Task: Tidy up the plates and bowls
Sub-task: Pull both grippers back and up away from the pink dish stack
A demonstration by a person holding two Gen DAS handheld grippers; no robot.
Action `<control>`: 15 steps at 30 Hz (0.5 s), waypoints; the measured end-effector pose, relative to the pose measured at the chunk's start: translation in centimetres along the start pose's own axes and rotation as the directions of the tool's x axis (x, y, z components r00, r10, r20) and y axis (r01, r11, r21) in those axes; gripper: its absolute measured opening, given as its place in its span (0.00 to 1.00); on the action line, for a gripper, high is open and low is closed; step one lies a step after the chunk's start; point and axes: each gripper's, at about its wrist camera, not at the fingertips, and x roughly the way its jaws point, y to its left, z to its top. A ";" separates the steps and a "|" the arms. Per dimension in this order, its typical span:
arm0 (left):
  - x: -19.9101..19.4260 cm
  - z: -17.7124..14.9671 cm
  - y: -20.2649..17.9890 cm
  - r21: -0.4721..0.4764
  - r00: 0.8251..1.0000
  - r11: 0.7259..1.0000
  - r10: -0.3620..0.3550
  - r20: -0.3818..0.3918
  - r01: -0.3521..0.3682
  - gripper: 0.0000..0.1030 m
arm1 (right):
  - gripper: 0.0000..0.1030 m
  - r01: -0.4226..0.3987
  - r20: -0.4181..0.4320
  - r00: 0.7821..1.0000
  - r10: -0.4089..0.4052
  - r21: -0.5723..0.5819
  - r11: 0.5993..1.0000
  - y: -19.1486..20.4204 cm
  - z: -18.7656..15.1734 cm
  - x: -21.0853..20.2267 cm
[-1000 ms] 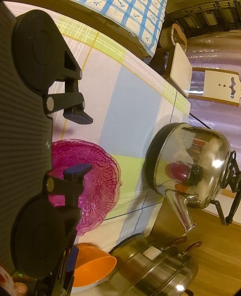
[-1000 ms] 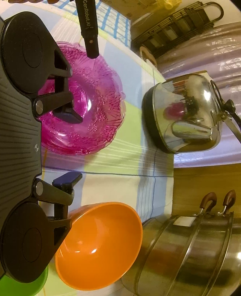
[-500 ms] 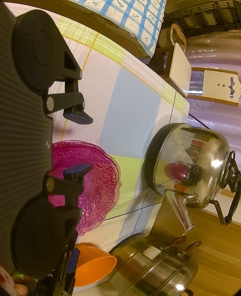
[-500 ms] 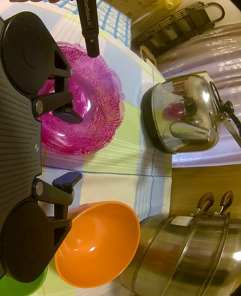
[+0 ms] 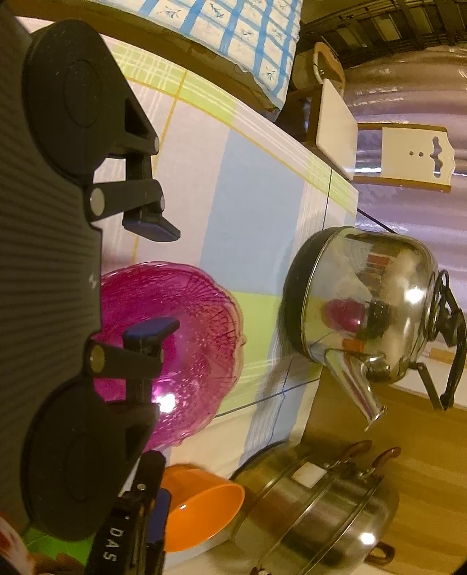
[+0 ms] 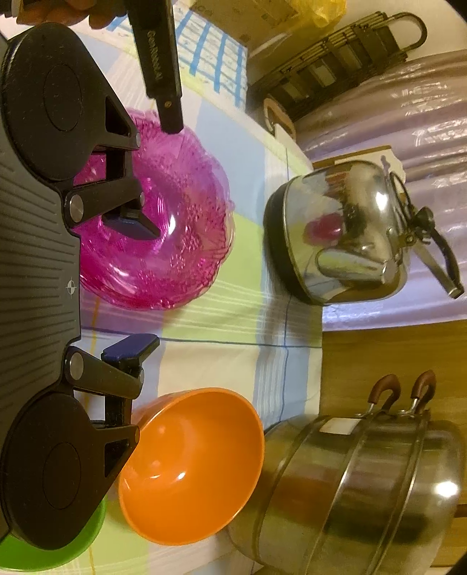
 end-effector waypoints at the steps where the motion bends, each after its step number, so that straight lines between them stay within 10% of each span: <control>1: -0.5 -0.2 -0.2 0.009 1.000 1.000 -0.002 0.003 0.002 0.41 | 0.56 -0.001 0.002 1.000 0.002 -0.002 1.000 0.2 -0.1 -0.3; 15: -6.8 -4.5 -1.8 0.068 0.999 0.998 -0.003 0.054 -0.001 0.50 | 0.56 -0.012 0.057 0.998 0.010 0.028 1.000 1.2 -2.7 -6.4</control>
